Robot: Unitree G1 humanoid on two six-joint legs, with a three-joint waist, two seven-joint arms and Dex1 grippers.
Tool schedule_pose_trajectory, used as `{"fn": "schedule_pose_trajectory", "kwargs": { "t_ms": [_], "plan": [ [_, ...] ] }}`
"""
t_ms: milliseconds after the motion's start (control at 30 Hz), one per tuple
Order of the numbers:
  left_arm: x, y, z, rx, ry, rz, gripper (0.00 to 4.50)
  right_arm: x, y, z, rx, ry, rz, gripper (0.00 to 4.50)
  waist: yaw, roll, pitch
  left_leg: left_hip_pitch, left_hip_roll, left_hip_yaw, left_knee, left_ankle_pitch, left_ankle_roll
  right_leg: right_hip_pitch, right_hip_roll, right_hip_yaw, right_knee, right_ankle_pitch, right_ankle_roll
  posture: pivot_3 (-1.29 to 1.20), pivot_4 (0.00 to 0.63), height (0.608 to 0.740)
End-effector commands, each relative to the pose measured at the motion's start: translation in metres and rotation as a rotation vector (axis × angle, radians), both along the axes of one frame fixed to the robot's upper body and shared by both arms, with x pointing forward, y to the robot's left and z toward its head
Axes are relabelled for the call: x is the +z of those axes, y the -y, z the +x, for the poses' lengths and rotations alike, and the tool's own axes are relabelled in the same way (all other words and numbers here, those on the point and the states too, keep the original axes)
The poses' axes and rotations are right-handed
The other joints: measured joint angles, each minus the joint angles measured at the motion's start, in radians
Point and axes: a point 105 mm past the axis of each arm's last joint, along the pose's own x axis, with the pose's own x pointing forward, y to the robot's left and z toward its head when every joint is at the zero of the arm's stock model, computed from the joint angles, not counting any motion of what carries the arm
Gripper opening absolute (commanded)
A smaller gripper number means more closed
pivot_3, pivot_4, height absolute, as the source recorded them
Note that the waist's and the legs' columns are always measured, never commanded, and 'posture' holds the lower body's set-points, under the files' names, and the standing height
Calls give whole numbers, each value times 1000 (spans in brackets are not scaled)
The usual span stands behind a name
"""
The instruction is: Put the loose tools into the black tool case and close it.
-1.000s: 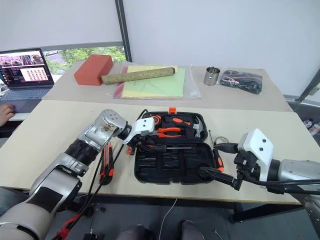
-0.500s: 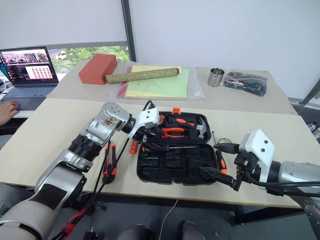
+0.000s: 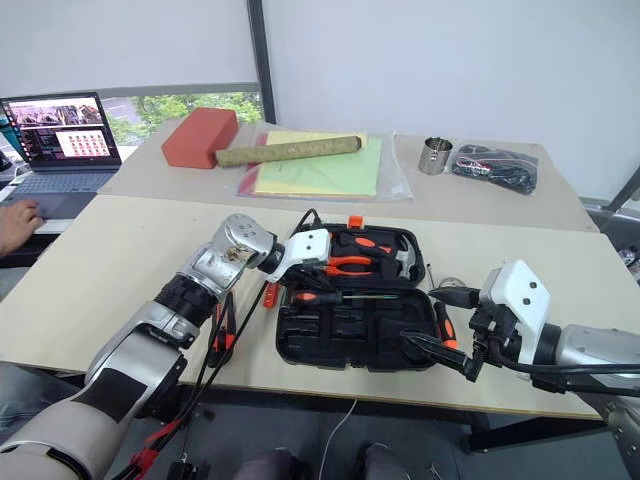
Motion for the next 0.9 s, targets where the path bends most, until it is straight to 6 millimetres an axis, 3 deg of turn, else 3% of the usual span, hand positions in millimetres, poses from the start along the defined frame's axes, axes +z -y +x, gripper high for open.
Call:
{"fn": "schedule_pose_trajectory", "kwargs": {
  "t_ms": [33,267,500,567,900],
  "plan": [
    [-32,-7,-1,-22,22,129,36,7,5,2,-40,56,-4,4500,1,0,0,1,0,0,0,0,0,1,0,0,0,0,0,0,150,740],
    [-18,-4,2,4,3,34,36,-5,28,7,-192,42,-22,4500,2,0,-1,1,0,0,1,-1,2,1,-1,0,0,0,0,0,150,740],
    [27,7,-1,2,-62,-169,36,-7,30,3,-200,32,-8,4500,0,0,-1,-1,1,0,1,-1,2,-1,0,0,0,0,1,0,150,740],
    [32,5,-4,-17,-76,-166,36,-7,31,2,-199,30,-9,4500,-1,0,-1,-2,0,0,1,-1,2,-2,0,0,0,0,1,0,150,740],
    [-20,5,1,-31,48,63,36,-4,26,6,-188,37,6,4500,6,0,-1,0,-1,-1,1,-1,2,1,0,0,0,0,2,0,150,740]
  ]
}}
